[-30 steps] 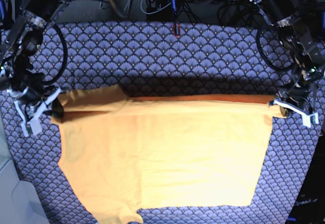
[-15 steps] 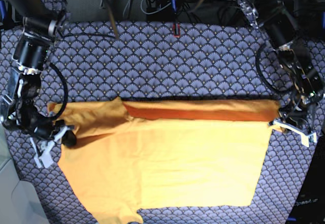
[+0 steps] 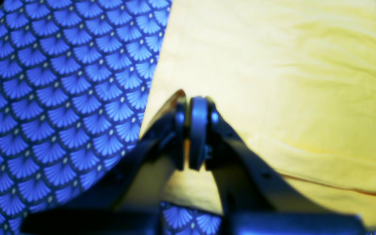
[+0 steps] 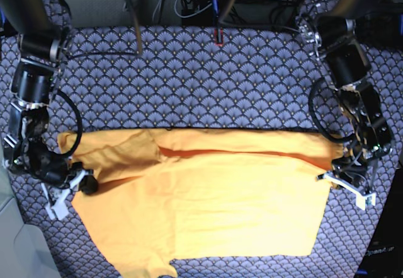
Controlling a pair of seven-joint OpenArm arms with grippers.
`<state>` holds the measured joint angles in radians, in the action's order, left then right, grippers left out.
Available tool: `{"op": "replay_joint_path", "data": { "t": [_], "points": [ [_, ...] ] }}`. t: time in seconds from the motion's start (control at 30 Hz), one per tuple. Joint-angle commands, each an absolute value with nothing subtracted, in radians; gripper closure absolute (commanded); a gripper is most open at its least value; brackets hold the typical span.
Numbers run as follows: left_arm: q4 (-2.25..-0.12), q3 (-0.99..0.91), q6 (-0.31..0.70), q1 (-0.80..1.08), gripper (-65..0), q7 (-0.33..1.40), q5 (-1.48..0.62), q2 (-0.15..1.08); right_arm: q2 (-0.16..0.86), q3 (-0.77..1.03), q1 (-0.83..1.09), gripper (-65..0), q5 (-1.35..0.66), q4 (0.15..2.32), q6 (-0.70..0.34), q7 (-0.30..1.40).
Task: Fold the T-shirt properly
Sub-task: 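Lower the folded edge onto the shirt with both grippers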
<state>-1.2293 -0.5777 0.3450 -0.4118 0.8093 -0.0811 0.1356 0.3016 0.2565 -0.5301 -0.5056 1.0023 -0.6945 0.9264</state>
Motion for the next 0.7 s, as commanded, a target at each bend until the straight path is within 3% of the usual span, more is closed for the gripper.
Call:
{"op": "replay_joint_path", "data": {
  "t": [0.0, 0.43, 0.67],
  "points": [
    [-1.242, -0.578, 0.349, -0.441, 0.0, 0.776, -0.090, 0.156, 0.329, 0.262, -0.570, 0.0, -0.524, 1.003, -0.698, 0.898],
    [-1.190, -0.575, 0.349, -0.444, 0.0, 0.684, -0.090, 0.176, 0.360, 0.254, -0.630, 0.0, -0.524, 0.906, -0.698, 0.840],
    [-1.159, -0.575, 0.349, -0.476, 0.0, 0.679, -0.090, 0.183, 0.358, 0.165, -0.630, 0.0, -0.524, 0.905, -0.698, 0.808]
  ]
}}
